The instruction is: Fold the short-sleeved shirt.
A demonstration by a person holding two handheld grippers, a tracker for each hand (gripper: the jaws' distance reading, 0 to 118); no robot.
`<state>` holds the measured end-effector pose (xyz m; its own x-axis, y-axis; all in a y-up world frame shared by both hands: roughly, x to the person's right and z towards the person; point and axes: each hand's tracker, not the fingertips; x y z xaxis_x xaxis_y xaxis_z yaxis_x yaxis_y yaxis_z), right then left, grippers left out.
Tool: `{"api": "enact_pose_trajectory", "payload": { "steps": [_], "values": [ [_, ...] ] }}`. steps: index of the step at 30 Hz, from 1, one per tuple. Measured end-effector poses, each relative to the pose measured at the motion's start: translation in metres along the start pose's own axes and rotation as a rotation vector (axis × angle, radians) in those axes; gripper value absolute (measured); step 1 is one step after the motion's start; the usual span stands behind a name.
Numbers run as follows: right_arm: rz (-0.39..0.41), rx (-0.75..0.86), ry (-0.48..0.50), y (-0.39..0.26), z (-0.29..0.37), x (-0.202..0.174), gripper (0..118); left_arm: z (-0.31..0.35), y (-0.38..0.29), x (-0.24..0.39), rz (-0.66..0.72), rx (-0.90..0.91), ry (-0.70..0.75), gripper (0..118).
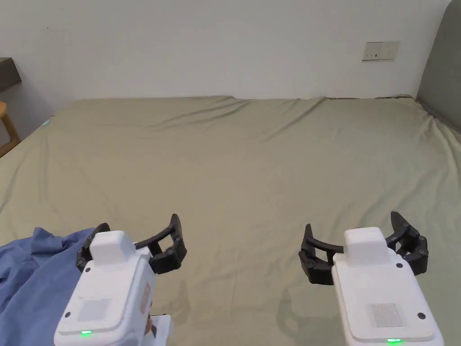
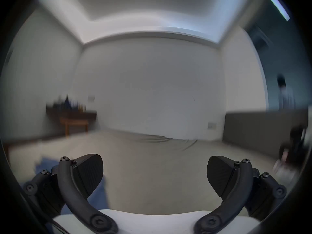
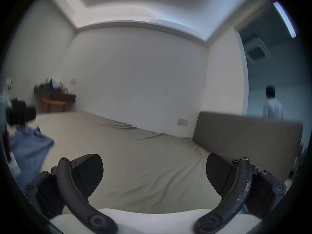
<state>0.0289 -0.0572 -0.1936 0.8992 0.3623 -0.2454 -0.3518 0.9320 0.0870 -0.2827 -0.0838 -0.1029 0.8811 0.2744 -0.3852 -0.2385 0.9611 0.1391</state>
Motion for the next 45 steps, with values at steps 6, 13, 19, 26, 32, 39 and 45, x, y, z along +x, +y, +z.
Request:
{"api": "enact_pose_trajectory", "payload": {
  "steps": [6, 13, 19, 26, 32, 39, 45],
  "values": [
    [0.819, 0.375, -0.389, 0.005, 0.013, -0.042, 118, -0.016, -0.013, -0.061, 1.36, -0.06, -0.314, 118],
    [0.462, 0.243, -0.273, 0.019, 0.016, -0.019, 118, -0.011, 0.007, -0.049, 1.036, -0.107, -0.129, 118],
    [-0.236, -0.017, -0.01, 0.017, 0.006, 0.022, 118, -0.002, 0.031, 0.015, -0.051, -0.014, -0.015, 118],
    [-0.322, -0.058, 0.011, 0.006, 0.002, 0.024, 118, 0.006, 0.008, 0.036, -0.408, 0.037, 0.011, 118],
    [-0.288, -0.043, 0.004, 0.011, 0.004, 0.02, 118, 0.005, 0.012, 0.032, -0.349, 0.018, -0.001, 118],
    [-0.289, -0.043, 0.004, 0.012, 0.005, 0.021, 118, 0.005, 0.014, 0.026, -0.341, 0.022, 0.003, 118],
    [-0.284, -0.046, 0.003, 0.012, 0.005, 0.02, 118, 0.005, 0.014, 0.026, -0.358, 0.027, -0.007, 118]
  ]
}}
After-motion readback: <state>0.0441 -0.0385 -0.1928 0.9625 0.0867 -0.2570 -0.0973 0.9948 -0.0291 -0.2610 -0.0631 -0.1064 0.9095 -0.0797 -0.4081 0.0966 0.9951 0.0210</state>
